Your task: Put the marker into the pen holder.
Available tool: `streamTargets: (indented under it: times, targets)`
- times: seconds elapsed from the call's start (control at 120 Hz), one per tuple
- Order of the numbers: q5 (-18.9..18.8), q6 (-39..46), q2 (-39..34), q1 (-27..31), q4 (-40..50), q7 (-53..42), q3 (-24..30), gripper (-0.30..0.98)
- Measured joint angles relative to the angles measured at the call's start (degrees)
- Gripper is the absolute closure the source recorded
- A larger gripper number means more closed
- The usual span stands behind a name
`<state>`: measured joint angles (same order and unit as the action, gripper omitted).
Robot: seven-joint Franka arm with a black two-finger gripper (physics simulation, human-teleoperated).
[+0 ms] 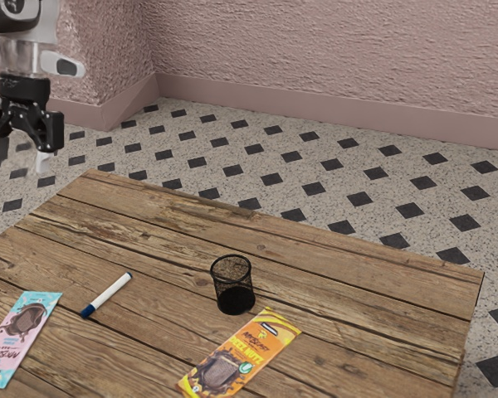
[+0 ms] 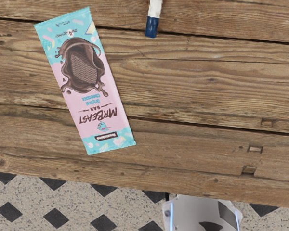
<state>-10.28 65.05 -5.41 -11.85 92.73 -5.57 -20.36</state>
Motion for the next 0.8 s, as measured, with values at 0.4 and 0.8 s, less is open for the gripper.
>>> streamTargets:
  times: [0.4, 0.8]
  targets:
    - [-0.49, 25.74, -0.93, -6.73, 18.31, -3.26, -2.56, 0.00]
    - [6.15, 58.32, 13.46, -2.92, 39.28, -5.74, -9.04, 0.00]
